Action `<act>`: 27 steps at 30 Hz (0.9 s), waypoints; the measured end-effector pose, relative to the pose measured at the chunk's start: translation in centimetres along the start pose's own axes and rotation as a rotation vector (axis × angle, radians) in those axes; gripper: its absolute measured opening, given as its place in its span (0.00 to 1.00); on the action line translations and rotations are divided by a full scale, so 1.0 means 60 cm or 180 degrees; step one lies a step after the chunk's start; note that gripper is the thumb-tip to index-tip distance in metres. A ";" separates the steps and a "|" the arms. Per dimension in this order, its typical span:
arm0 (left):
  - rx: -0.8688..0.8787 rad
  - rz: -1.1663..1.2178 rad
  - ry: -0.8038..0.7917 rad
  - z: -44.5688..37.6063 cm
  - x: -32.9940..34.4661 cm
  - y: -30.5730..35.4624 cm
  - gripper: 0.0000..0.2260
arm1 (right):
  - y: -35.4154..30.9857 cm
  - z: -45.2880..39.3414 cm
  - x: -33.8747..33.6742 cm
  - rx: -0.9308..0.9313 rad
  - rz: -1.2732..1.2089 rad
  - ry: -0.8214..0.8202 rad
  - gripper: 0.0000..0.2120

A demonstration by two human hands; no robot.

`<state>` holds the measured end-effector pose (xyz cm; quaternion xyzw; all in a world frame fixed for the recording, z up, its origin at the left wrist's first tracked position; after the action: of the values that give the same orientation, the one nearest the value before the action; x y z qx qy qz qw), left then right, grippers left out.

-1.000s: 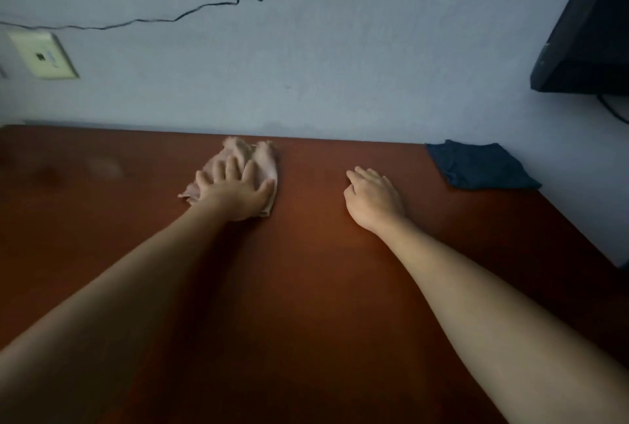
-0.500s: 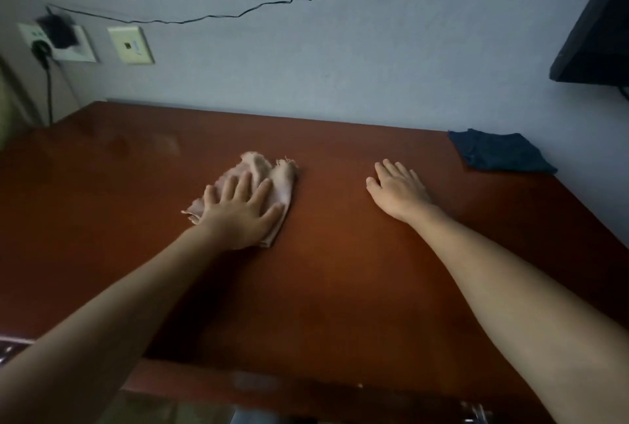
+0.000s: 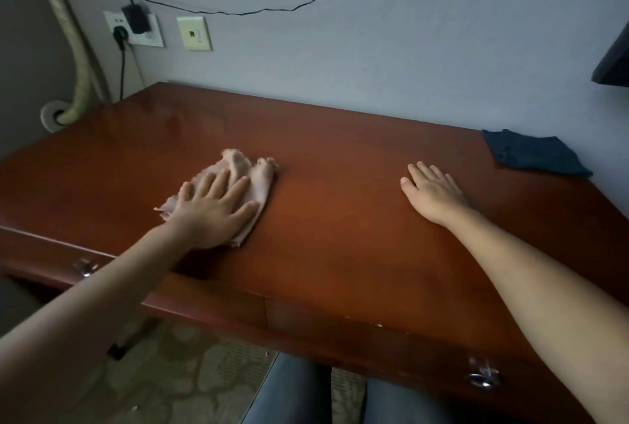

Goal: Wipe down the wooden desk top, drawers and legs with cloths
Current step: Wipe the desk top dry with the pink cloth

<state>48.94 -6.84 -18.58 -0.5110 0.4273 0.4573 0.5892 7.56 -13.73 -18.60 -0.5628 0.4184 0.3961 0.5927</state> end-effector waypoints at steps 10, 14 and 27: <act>0.1602 -0.0095 0.0466 0.117 -0.017 0.161 0.34 | 0.006 -0.006 0.002 -0.0081 -0.0086 0.0168 0.30; 0.0613 -0.0143 0.0355 0.035 -0.004 0.026 0.40 | -0.007 0.001 -0.006 -0.0012 0.0070 0.0327 0.27; -0.0497 0.1243 0.1339 0.062 -0.047 -0.137 0.16 | -0.496 0.126 0.145 -0.2111 -0.0441 -0.0304 0.25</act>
<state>56.47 -3.92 -13.71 -0.5464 0.5938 0.4775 0.3475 38.88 -7.74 -16.70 -0.7329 0.1994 0.4952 0.4218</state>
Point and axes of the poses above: each hand's wrist, its own z-axis away from the middle knuckle, its own x-axis out of the palm, y = z × x, the point moved 6 cm from there along -z, towards the middle knuckle, and after that the axes turned 13 degrees about -z, right-handed, at the moved point
